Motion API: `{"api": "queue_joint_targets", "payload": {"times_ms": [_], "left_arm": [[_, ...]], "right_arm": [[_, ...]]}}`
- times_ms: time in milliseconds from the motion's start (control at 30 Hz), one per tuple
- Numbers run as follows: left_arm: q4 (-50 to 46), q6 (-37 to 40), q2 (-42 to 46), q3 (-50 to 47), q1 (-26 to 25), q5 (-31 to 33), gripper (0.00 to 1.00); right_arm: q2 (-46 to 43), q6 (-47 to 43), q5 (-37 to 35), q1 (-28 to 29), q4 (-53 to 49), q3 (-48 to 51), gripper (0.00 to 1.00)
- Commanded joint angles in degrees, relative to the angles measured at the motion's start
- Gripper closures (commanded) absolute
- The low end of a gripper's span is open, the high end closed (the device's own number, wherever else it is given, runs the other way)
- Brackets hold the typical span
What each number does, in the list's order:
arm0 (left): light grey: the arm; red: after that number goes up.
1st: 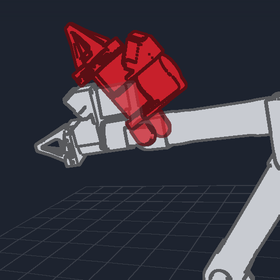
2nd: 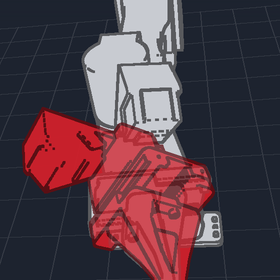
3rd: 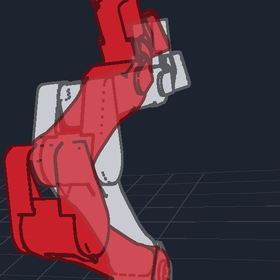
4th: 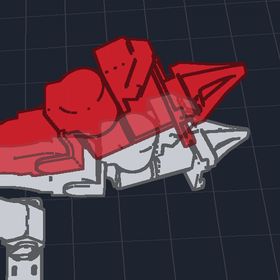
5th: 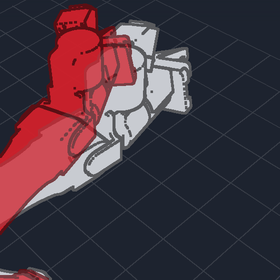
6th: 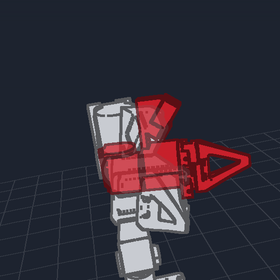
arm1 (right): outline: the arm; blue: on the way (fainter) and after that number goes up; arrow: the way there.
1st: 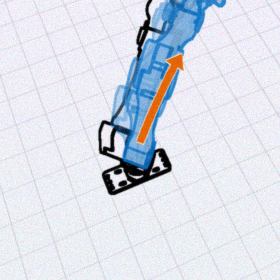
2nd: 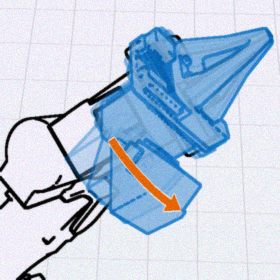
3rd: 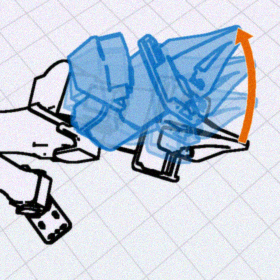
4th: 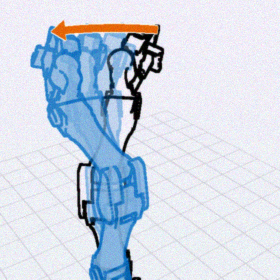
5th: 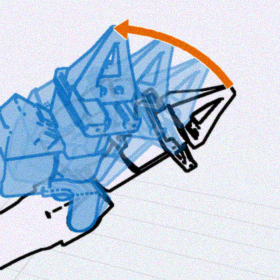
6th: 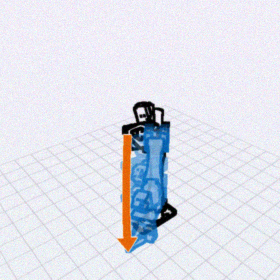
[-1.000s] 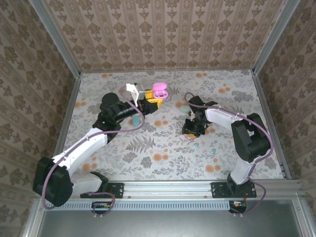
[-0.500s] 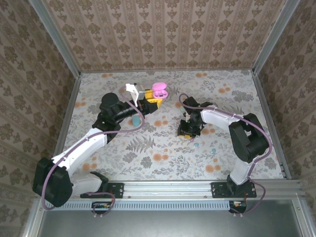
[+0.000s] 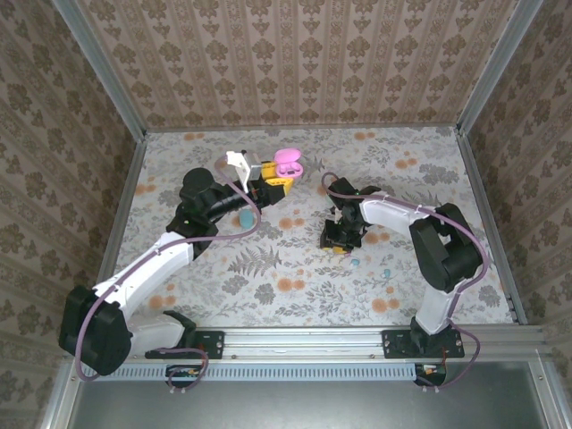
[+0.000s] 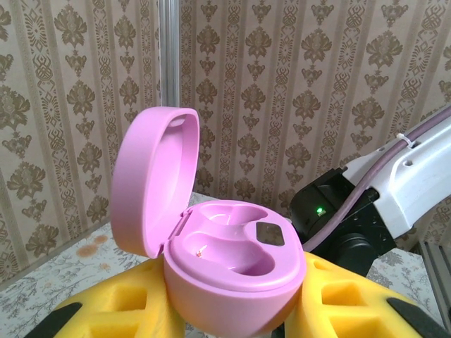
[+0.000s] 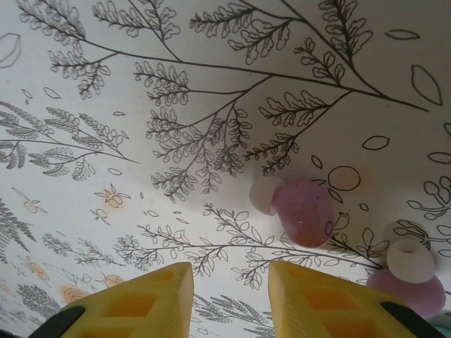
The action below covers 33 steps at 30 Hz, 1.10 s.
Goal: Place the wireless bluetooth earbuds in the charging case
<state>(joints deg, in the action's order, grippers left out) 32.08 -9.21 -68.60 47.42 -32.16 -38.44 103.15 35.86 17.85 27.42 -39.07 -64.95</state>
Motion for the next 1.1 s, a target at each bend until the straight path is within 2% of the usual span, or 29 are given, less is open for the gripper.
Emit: {"api": "queue_joint_targets", "payload": {"times_ms": [0, 1067], "left_arm": [[0.09, 1.12, 1.26, 0.22, 0.48, 0.20, 0.72], [-1.10, 1.48, 1.80, -0.04, 0.96, 0.46, 0.72]], "right_arm": [[1.04, 0.47, -2.00, 0.27, -1.64, -1.35, 0.64], [6.85, -1.84, -9.98, -0.02, -5.10, -9.67, 0.62]]}}
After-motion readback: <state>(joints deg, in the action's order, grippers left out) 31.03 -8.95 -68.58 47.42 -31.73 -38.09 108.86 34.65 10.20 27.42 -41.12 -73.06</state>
